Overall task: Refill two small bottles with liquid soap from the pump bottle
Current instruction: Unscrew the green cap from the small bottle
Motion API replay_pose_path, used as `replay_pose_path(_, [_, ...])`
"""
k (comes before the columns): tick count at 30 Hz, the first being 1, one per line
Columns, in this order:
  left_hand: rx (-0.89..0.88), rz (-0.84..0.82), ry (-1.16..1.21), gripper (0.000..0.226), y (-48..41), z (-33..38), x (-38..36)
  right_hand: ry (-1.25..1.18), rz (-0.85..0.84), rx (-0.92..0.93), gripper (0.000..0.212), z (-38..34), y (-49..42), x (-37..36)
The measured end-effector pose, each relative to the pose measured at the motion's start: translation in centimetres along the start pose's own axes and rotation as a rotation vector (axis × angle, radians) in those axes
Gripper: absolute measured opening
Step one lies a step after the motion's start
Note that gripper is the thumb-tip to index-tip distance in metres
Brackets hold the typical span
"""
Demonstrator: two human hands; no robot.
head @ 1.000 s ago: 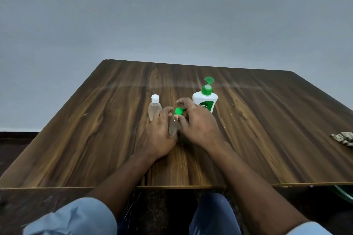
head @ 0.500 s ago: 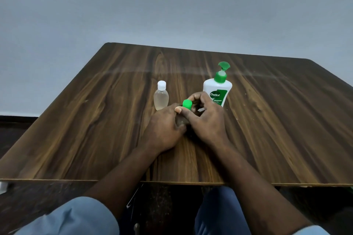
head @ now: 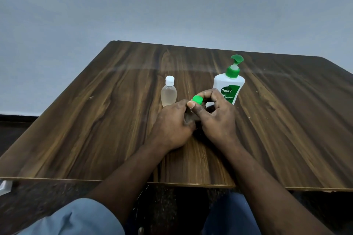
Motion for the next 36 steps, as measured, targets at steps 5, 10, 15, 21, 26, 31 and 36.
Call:
replay_pose_path(5, [0.018, -0.007, 0.001, 0.023, 0.0, 0.2, 0.3, 0.002, 0.016, 0.016, 0.020, -0.2, 0.1, 0.0])
replay_pose_path(10, [0.029, -0.015, -0.012, 0.021, 0.1, 0.2, 0.1, -0.013, 0.011, 0.019, 0.016, -0.4, 0.3, 0.1])
replay_pose_path(15, [0.030, -0.015, -0.016, 0.022, 0.1, 0.2, 0.3, -0.034, -0.020, 0.010, 0.014, -0.4, 0.3, 0.0])
replay_pose_path(21, [0.029, -0.018, -0.039, 0.021, 0.1, 0.3, 0.3, -0.057, -0.037, -0.004, 0.018, -0.3, 0.2, 0.1])
replay_pose_path(26, [0.030, -0.021, -0.024, 0.026, 0.2, 0.2, 0.3, -0.111, -0.062, -0.048, 0.018, 0.1, 0.3, -0.1])
replay_pose_path(31, [0.038, -0.049, 0.031, 0.030, 0.2, 0.2, 0.4, -0.245, -0.149, -0.099, 0.017, 0.5, 0.2, 0.3])
replay_pose_path(36, [0.019, -0.040, 0.008, 0.028, 0.2, 0.2, 0.2, -0.270, -0.158, -0.155, 0.027, 0.5, 0.4, 0.6])
Point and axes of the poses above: each hand's wrist, its own y-axis away from the middle knuckle, its own x-axis out of the back of the hand, z = x × y, the point moved 5 cm from there along -y, towards the middle knuckle, and after that the axes turned 9 degrees about z, right-handed, at the moved point
